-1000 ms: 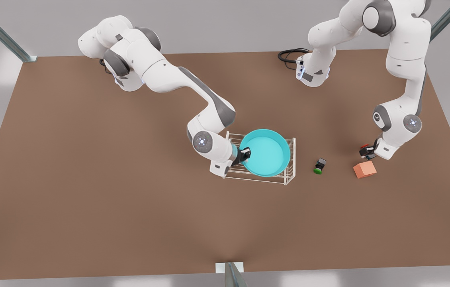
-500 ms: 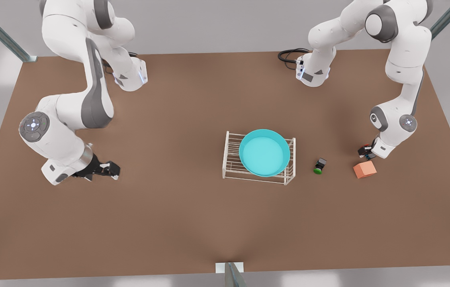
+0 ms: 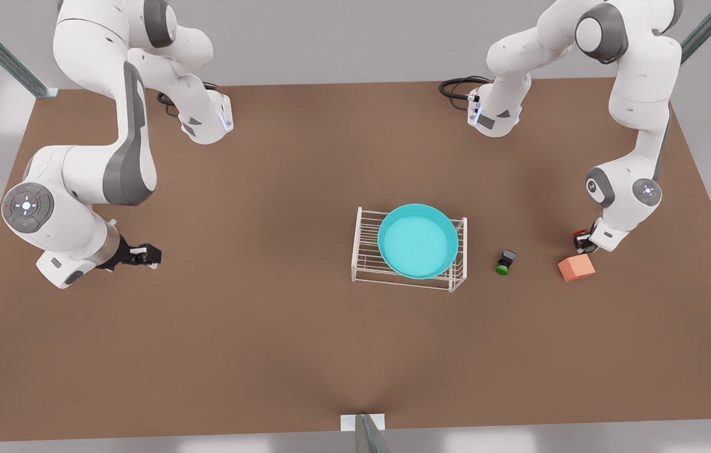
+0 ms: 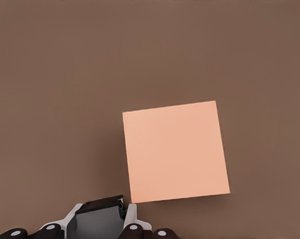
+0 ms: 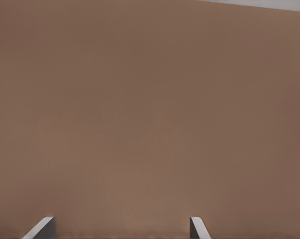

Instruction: Place the plate on the shelf with right arm and place the red button switch in the plate with left arm

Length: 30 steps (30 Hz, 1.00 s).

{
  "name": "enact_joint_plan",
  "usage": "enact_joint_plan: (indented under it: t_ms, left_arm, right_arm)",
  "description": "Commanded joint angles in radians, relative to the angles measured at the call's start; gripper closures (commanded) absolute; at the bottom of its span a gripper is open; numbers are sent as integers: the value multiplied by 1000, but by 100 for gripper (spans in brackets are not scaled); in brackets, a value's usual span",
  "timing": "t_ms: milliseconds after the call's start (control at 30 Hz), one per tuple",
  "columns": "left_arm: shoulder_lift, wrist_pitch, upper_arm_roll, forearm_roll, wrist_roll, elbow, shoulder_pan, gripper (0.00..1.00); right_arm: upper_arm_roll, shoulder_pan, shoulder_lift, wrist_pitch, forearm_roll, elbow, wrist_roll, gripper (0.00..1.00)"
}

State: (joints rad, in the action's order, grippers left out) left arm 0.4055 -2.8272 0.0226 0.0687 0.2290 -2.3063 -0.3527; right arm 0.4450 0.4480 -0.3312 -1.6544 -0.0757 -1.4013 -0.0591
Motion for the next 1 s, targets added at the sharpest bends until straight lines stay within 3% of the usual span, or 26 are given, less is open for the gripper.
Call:
enact_joint_plan:
  t_ms: [0,367,400,533,667,733,900,967]
  left_arm:
    - [-5,6,0,-3,-42,1,0,51]
    - [-148,285,-46,-6,-109,65,1,51]
    - [-155,364,-87,-6,-178,107,1,51]
    - [-162,374,-210,-6,-359,153,1,51]
    - [-178,746,-391,-6,-626,373,1,51]
    - [-178,764,-495,-6,-810,400,1,51]
    - [-177,821,-615,-35,-1148,455,81,51]
    - [-180,969,-670,-35,-1209,545,81,51]
  right_arm:
    - [1,0,1,15,1,1,-90,0]
    - [1,0,0,15,2,-1,-90,0]
    - [1,0,0,15,4,1,-90,0]
    - [1,0,0,15,4,1,-90,0]
    - [6,-8,0,15,4,1,-93,0]
    - [6,-12,0,15,2,1,-96,0]
    - [0,-12,0,15,2,1,-88,0]
    - [0,-11,-2,15,2,1,-87,0]
